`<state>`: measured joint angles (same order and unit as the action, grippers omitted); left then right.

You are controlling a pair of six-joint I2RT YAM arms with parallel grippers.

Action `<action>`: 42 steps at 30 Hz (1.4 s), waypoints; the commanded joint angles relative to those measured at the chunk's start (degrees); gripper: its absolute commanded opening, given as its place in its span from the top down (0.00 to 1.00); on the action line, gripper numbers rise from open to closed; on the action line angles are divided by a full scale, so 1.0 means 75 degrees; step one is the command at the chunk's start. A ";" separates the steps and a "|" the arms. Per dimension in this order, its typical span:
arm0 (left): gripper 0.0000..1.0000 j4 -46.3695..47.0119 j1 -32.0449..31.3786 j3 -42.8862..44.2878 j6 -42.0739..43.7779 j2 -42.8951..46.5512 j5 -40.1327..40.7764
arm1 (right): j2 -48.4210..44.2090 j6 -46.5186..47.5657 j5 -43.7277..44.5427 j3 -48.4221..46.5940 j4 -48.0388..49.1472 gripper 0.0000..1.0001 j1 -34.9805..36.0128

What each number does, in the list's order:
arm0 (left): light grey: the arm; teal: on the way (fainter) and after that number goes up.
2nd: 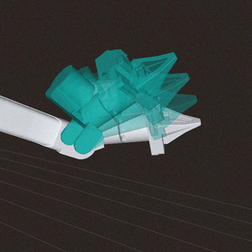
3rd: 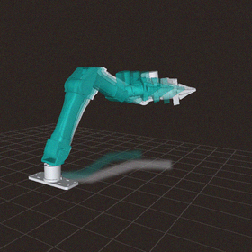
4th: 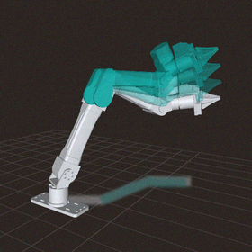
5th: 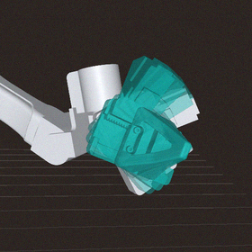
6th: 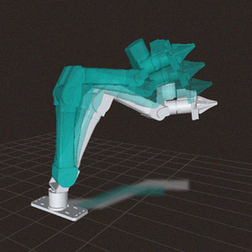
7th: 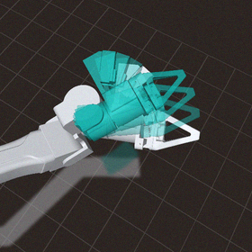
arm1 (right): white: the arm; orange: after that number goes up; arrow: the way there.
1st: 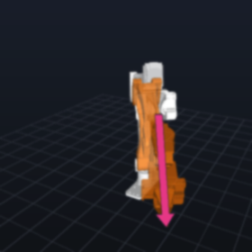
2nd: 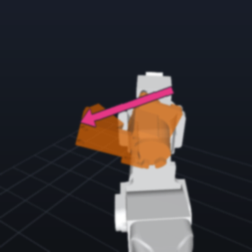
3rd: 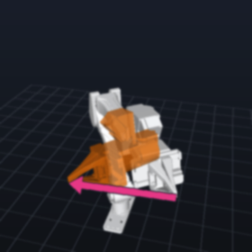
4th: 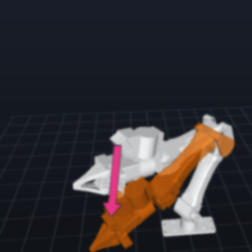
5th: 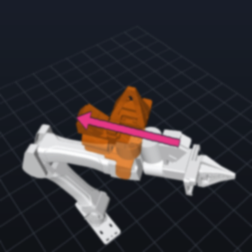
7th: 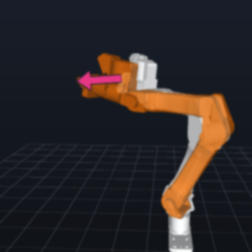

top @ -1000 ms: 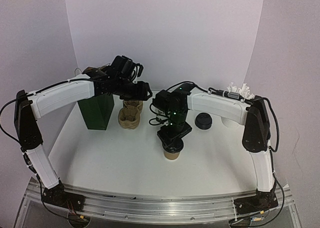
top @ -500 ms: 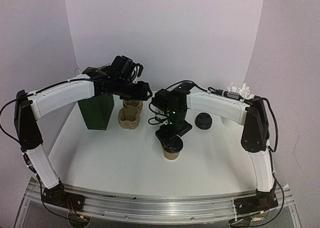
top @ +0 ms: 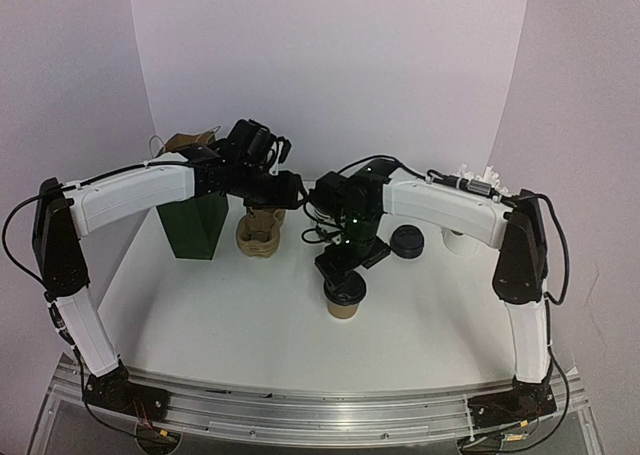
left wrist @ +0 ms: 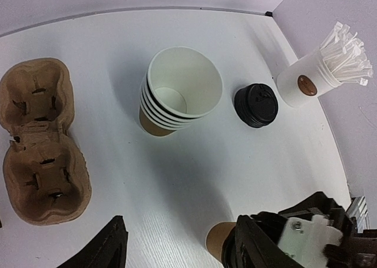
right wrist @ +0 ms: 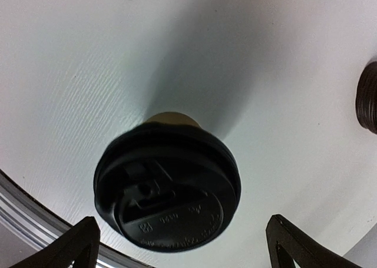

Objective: Pack the takeout coffee

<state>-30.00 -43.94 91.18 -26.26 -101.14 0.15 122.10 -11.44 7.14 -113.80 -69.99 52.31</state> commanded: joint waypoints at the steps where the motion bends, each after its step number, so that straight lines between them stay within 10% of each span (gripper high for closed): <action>1: 0.38 -0.0040 -0.0024 -0.0141 -0.0097 -0.0199 -0.0522 | -0.0981 -0.0579 -0.0145 0.0592 -0.0062 0.02 -0.0026; 42: 0.39 -0.0055 -0.0022 0.0256 0.0103 -0.1100 -0.0978 | -0.0849 -0.0080 0.0397 0.1154 0.0414 0.02 0.0518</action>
<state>-31.91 -43.94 91.83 -25.54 -109.11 -6.13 118.17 -12.76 10.55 -103.72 -66.88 56.23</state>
